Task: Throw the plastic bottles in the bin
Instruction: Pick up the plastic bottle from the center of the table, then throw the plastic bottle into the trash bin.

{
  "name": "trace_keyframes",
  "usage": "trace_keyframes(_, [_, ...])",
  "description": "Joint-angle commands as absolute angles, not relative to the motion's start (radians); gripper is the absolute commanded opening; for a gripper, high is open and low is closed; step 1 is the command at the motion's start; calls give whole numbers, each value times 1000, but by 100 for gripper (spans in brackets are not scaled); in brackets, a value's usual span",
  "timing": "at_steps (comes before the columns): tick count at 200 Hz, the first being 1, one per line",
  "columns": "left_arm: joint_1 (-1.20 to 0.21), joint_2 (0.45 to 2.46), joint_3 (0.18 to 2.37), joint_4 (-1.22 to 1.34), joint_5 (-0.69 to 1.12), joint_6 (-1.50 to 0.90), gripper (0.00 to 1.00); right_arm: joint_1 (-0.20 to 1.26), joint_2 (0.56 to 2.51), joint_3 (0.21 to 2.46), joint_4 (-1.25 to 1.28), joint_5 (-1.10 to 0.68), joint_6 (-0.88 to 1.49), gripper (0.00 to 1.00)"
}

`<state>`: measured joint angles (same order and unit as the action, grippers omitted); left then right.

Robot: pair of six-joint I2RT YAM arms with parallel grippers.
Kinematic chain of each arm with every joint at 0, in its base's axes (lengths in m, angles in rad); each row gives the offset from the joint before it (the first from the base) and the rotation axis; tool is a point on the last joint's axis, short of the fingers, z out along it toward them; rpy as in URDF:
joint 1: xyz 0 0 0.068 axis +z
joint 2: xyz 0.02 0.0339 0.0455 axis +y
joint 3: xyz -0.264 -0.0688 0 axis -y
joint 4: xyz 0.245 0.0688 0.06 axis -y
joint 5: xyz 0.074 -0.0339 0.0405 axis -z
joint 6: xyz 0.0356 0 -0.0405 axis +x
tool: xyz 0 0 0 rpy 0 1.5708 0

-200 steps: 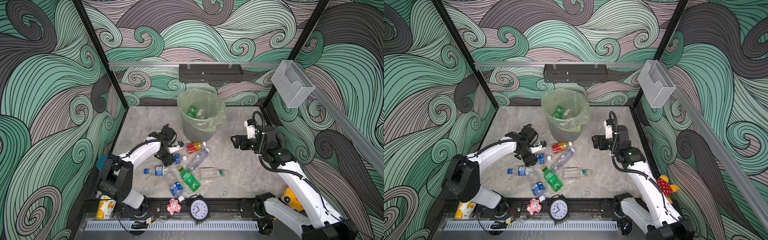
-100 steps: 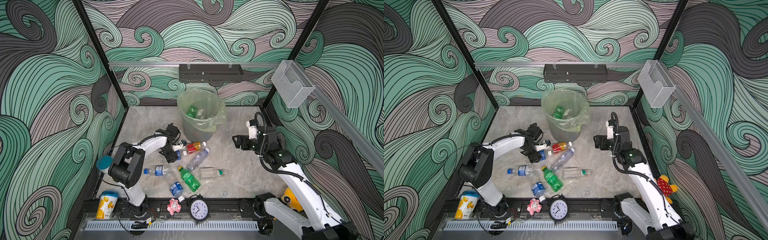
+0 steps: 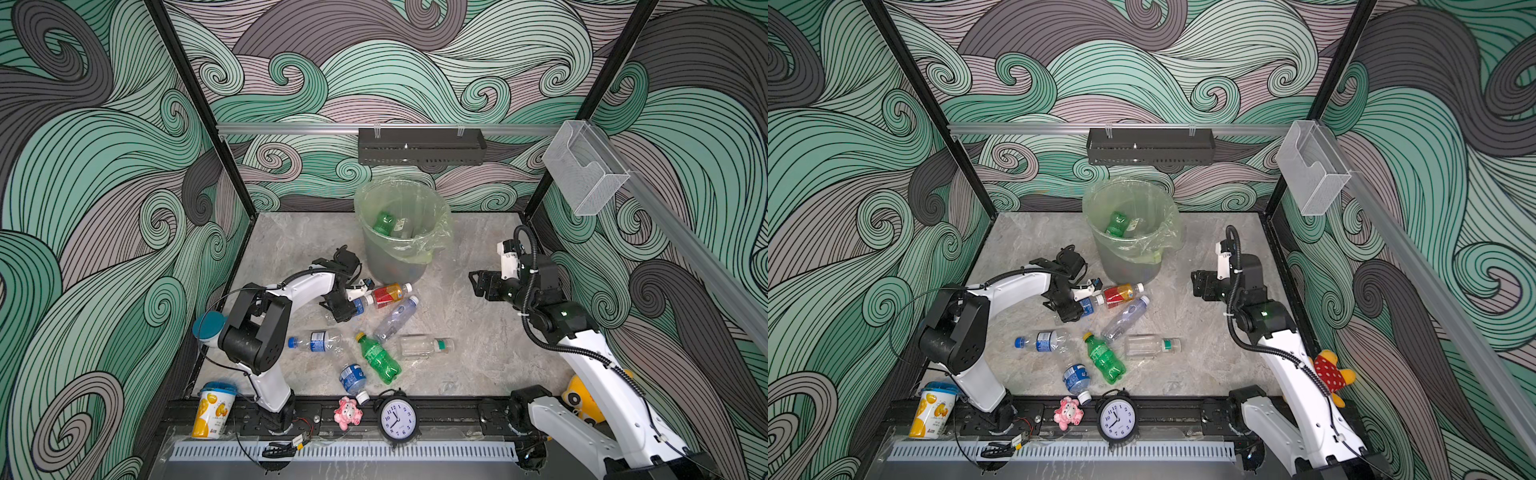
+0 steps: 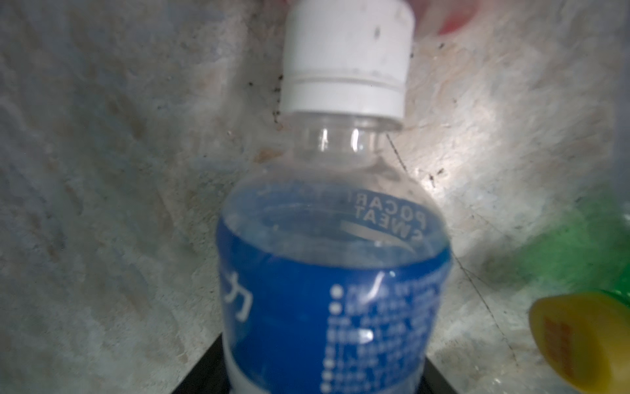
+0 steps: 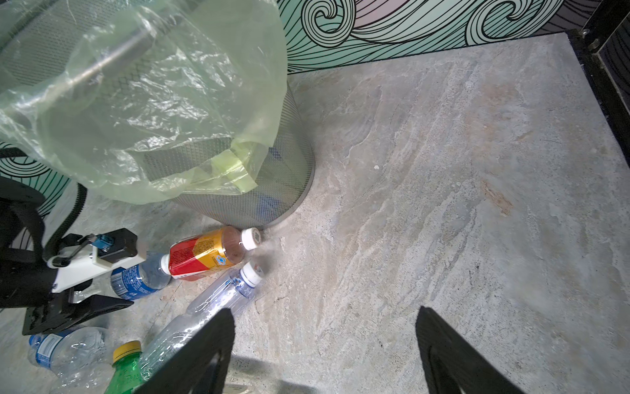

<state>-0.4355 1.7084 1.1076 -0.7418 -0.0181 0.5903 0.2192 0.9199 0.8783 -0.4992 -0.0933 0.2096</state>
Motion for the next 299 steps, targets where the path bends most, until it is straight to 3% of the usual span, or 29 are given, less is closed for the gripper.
trace_keyframes(1, [-438,1604,1099,-697,-36,548,61,215,923,881,-542,-74,174,82])
trace_keyframes(62, [-423,1354,1037,-663,-81,462,61,214,930,905,-578,-45,74,82])
trace_keyframes(212, [-324,779,927,-500,-18,222,59,223,1034,972,-542,-103,89,80])
trace_keyframes(253, [-323,925,1199,-471,108,224,59,240,1038,966,-550,-101,92,80])
trace_keyframes(299, [-344,1428,1750,-384,294,121,61,283,1040,980,-585,-41,121,80])
